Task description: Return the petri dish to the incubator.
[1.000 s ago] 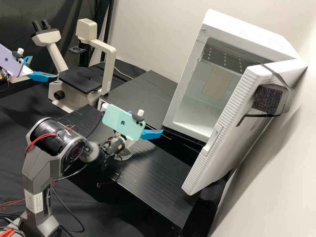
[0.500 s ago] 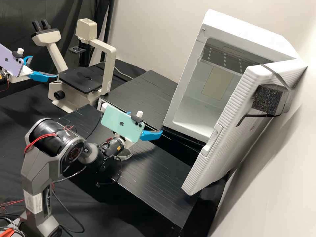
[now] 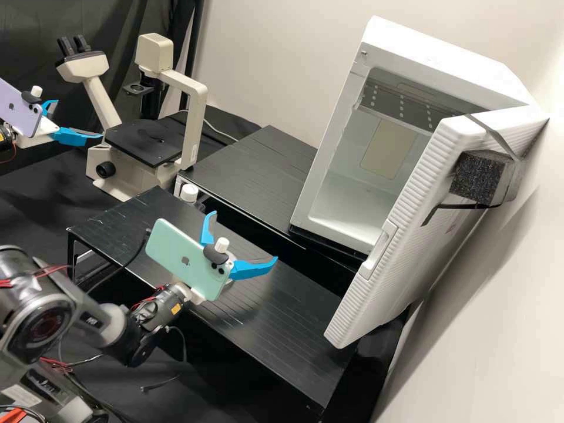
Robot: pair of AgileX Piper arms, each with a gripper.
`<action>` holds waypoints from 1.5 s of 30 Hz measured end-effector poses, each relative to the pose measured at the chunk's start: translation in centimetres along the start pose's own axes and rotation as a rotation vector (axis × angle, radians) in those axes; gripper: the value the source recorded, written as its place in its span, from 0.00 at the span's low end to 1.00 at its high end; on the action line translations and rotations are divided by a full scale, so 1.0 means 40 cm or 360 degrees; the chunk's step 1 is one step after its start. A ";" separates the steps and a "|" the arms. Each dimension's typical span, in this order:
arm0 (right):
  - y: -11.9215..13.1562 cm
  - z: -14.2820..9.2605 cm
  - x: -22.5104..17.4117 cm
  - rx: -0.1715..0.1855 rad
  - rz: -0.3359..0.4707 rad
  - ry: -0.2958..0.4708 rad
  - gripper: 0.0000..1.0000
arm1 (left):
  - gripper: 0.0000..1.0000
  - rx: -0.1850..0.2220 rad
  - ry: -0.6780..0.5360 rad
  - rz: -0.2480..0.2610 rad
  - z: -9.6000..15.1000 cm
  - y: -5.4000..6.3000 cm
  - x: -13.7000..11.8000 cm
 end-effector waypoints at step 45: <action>0.021 0.101 -0.089 -0.0096 -0.0569 -0.0109 1.00 | 1.00 0.0000 0.0000 0.0000 0.000 0.000 0.000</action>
